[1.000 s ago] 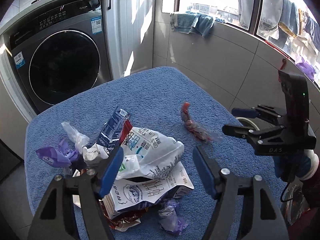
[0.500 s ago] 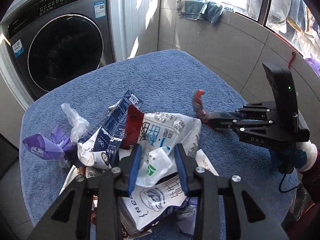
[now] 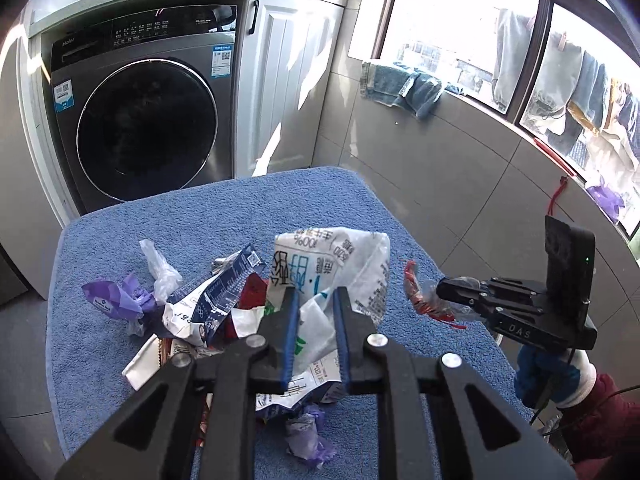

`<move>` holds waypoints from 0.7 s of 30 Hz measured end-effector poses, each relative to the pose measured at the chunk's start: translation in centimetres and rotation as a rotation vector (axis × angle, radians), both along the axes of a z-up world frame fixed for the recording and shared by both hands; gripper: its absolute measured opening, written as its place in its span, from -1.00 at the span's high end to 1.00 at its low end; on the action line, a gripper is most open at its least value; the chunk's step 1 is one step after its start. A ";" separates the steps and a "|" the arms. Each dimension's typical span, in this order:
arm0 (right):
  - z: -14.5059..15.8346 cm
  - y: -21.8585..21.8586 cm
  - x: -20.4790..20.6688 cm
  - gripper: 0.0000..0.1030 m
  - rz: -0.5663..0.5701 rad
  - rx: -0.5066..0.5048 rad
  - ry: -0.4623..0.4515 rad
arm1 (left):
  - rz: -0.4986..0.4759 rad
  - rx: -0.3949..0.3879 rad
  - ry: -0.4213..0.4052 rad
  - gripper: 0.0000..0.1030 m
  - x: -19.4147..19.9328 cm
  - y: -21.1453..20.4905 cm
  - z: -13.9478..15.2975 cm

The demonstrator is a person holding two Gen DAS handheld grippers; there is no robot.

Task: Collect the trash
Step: 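Grasp the white paper bag with the left tool while the right tool grasps the clear wrapper, then carry both held items to the black bin and open both tools over it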

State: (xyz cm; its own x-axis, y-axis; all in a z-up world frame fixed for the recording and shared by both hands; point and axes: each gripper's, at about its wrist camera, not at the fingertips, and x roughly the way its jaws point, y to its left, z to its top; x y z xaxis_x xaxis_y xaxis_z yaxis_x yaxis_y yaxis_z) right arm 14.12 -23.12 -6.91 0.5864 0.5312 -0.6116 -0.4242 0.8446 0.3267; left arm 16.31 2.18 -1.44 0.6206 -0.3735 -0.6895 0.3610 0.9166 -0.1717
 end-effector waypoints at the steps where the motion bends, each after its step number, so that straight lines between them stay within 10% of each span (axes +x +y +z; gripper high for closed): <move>1: 0.2 -0.9 -0.3 0.92 -0.017 0.013 -0.005 | -0.012 -0.002 -0.006 0.69 0.0 -1.3 0.3; 21: -4.2 -26.2 -4.5 0.88 -0.529 -0.037 0.075 | -0.466 0.000 0.130 0.63 4.1 -33.9 -4.7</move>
State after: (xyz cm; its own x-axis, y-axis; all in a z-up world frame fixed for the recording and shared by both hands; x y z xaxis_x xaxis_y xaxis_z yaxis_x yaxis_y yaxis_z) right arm 9.65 -49.35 -11.10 0.7222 0.1521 -0.6748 0.0859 0.9482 0.3057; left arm 20.37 -31.74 -6.16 0.2955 -0.5911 -0.7505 0.7089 0.6623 -0.2425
